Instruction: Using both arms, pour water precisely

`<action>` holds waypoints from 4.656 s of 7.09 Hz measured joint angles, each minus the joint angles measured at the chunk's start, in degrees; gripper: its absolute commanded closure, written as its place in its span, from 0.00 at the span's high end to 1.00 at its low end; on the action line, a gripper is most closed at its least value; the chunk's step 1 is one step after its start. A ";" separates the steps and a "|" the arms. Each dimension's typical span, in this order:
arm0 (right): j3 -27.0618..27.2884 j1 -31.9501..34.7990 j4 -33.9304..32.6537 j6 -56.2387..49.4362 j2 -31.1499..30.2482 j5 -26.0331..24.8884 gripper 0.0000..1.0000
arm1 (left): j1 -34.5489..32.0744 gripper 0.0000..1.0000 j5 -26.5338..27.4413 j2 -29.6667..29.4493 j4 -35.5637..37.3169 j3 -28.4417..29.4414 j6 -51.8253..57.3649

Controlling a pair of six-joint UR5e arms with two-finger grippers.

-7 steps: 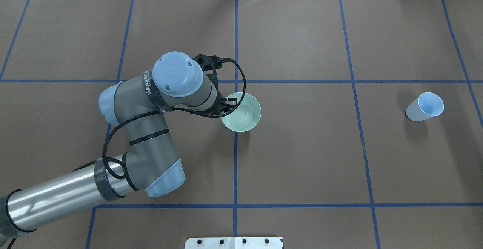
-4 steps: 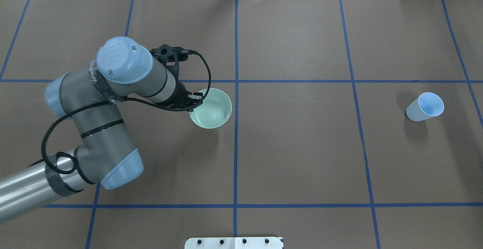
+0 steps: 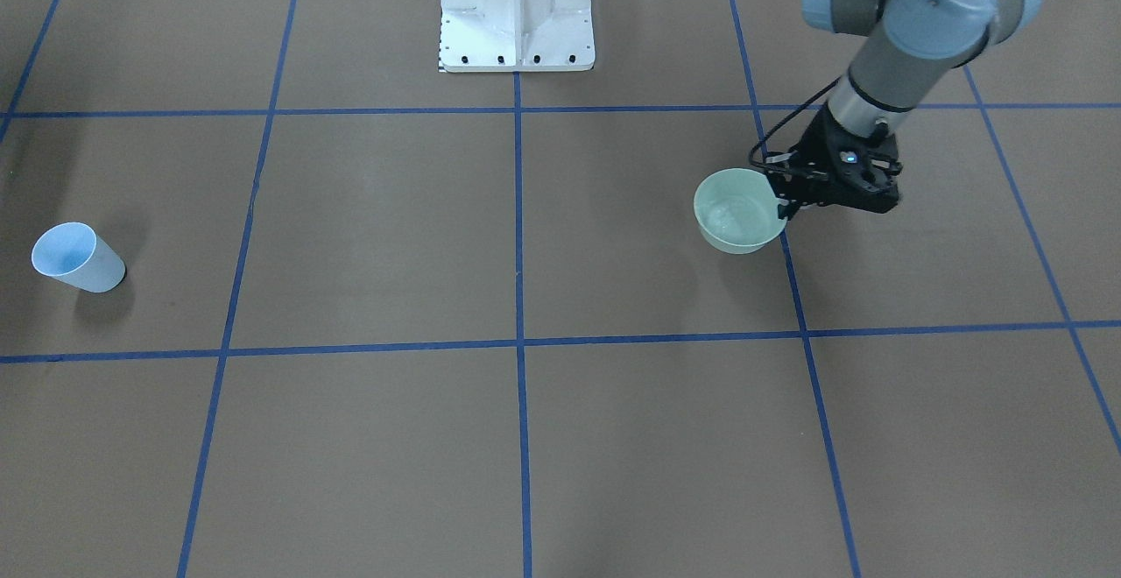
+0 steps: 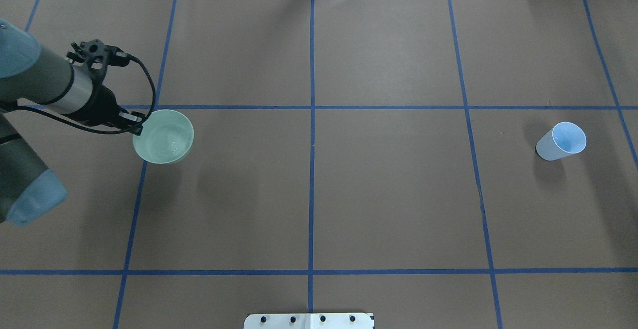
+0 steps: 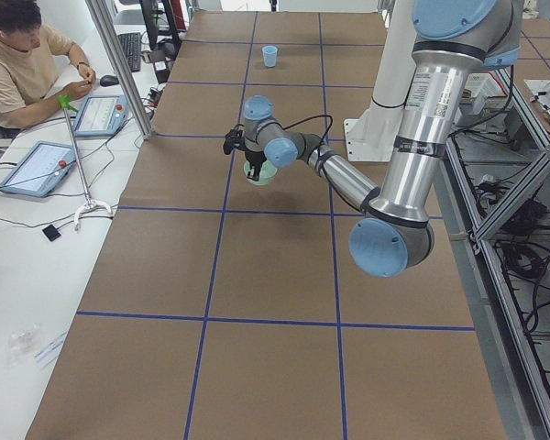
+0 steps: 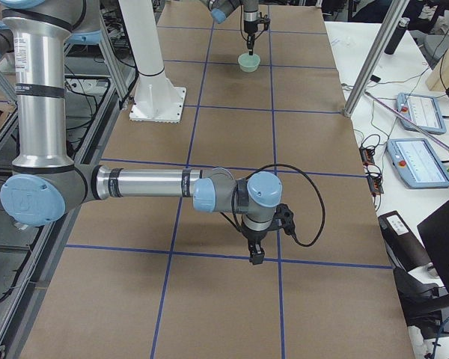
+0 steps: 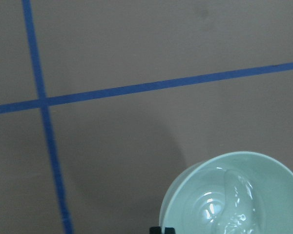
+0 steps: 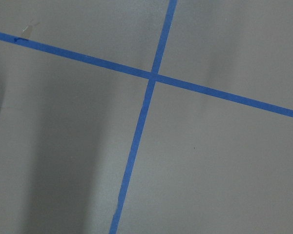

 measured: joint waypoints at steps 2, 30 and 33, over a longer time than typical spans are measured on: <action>0.58 0.00 0.06 4.57 0.08 0.74 1.00 | -4.70 0.00 -1.81 5.86 -1.04 0.23 10.36; 1.08 0.00 0.14 5.51 0.00 0.54 1.00 | -40.69 1.00 -6.84 13.08 8.25 15.71 48.09; 1.08 0.00 0.09 5.65 -0.12 0.57 1.00 | -42.12 1.00 -10.04 13.96 10.85 15.99 47.62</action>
